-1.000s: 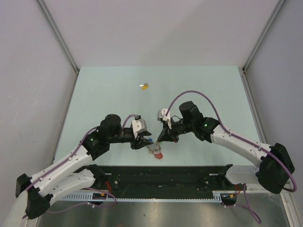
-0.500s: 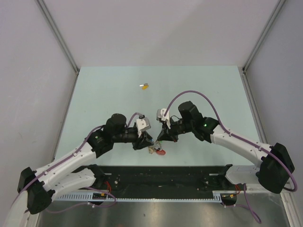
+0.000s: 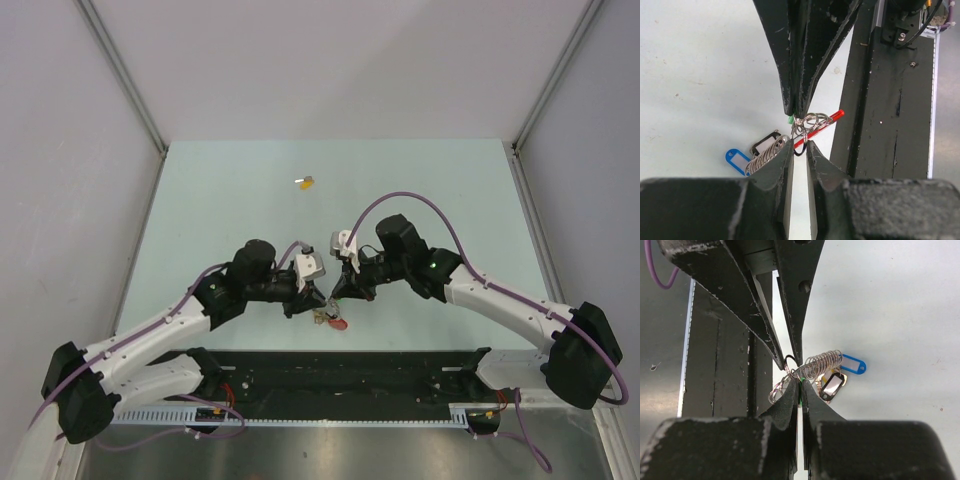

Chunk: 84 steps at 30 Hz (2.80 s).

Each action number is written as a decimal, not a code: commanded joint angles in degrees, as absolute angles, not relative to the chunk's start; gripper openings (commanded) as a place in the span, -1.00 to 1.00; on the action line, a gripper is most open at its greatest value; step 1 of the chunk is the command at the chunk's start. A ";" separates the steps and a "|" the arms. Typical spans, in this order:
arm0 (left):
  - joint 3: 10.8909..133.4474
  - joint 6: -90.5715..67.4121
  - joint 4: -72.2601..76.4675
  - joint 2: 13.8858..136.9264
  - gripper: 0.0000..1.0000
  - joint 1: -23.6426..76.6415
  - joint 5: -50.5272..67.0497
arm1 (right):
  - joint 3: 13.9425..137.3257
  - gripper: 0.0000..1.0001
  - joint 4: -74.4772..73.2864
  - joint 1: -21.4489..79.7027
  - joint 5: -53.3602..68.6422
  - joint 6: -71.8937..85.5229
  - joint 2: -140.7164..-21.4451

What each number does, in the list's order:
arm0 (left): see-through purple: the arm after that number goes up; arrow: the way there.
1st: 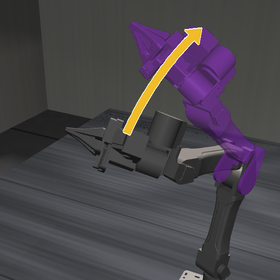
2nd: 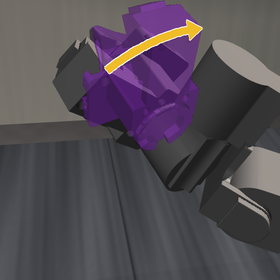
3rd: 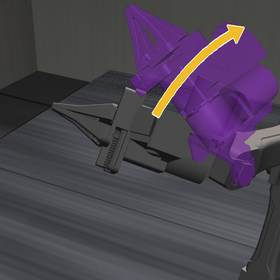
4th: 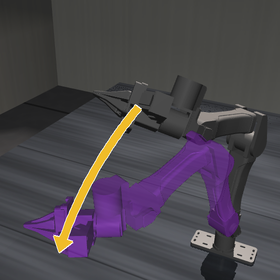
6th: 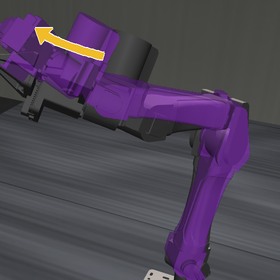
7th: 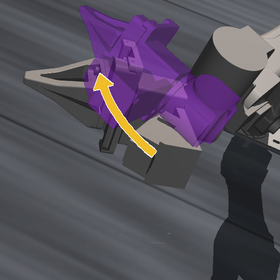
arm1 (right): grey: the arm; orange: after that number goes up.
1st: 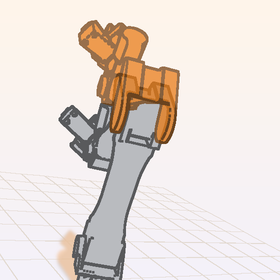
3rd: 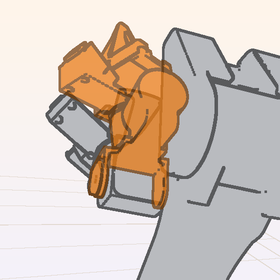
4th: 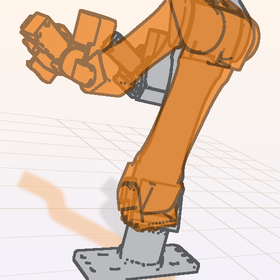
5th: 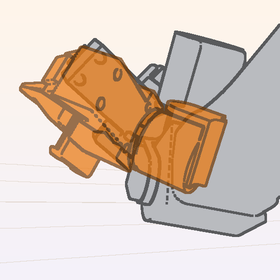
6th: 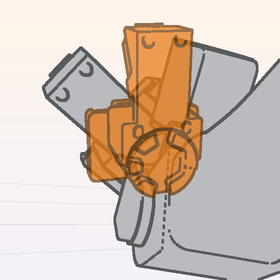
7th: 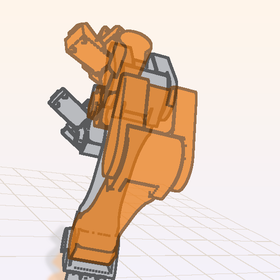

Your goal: Put the keys on the keyring

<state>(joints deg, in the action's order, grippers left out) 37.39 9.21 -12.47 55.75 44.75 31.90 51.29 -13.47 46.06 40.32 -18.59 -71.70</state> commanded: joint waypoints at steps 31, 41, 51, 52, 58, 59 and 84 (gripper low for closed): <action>34.28 8.09 -4.23 45.97 -0.99 46.14 28.21 | 54.05 -1.00 -14.15 42.10 38.05 -14.24 -72.95; 30.32 4.66 8.52 44.47 -0.99 46.41 27.60 | 53.70 -1.00 -11.69 42.01 40.43 -11.95 -75.76; 27.78 4.57 12.93 44.03 -0.99 46.93 26.45 | 53.00 -1.00 -10.02 41.22 40.35 -11.16 -74.89; 27.69 4.66 12.31 44.12 -0.99 46.93 26.46 | 53.00 -1.00 -10.02 41.13 40.08 -11.34 -74.10; 26.63 3.52 7.92 42.81 -0.24 46.93 24.61 | 53.17 -1.00 -9.67 41.31 37.53 -12.39 -71.55; 26.98 3.43 6.78 42.45 -0.17 46.93 22.96 | 53.26 -1.00 -9.58 41.31 37.18 -12.48 -71.28; 38.24 -9.48 -13.44 41.05 1.00 19.43 -5.71 | 68.99 -1.00 -3.45 25.84 3.97 -22.32 -82.96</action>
<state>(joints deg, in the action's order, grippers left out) 37.34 -2.11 -10.63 42.30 24.64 -2.09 65.95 -11.11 27.44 13.61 -18.17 -81.65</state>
